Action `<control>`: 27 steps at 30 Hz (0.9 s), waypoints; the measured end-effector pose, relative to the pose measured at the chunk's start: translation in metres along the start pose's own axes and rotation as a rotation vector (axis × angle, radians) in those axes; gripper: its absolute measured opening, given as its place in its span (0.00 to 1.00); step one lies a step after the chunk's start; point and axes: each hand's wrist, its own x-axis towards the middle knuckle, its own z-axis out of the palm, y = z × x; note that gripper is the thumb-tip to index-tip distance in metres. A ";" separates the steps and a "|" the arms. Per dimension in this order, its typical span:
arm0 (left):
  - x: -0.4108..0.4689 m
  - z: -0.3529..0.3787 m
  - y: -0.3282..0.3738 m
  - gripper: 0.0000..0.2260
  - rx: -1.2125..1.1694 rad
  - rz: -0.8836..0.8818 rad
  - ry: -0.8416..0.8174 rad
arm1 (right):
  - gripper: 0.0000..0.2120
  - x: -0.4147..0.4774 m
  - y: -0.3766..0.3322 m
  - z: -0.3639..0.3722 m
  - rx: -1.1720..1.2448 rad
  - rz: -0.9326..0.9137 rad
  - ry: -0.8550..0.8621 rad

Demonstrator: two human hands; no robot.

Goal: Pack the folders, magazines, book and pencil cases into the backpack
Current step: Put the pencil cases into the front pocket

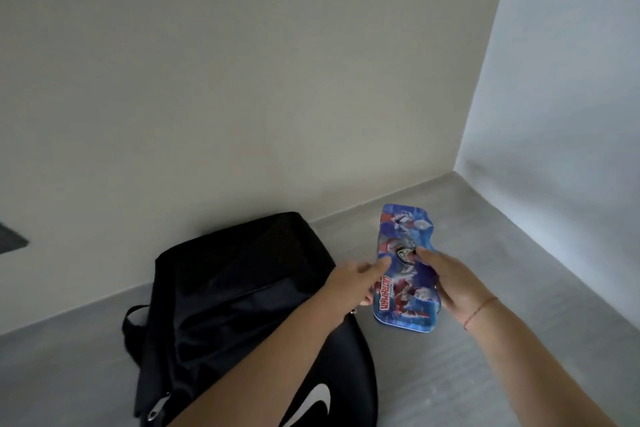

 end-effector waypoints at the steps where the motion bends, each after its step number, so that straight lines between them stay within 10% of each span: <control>1: -0.013 -0.014 0.000 0.18 0.076 0.062 0.071 | 0.18 -0.009 0.000 0.015 -0.013 -0.008 -0.032; 6: -0.075 -0.108 -0.041 0.05 0.651 0.354 0.616 | 0.16 -0.053 0.005 0.094 -0.023 0.102 -0.204; 12: -0.120 -0.178 -0.113 0.12 1.292 0.440 0.698 | 0.15 -0.089 0.034 0.163 -0.015 0.227 -0.314; 21: -0.106 -0.200 -0.099 0.11 1.004 0.424 0.712 | 0.16 -0.105 0.082 0.191 -0.005 0.331 -0.321; 27: -0.105 -0.206 -0.100 0.12 1.002 0.489 0.654 | 0.16 -0.073 0.080 0.229 0.102 0.165 0.077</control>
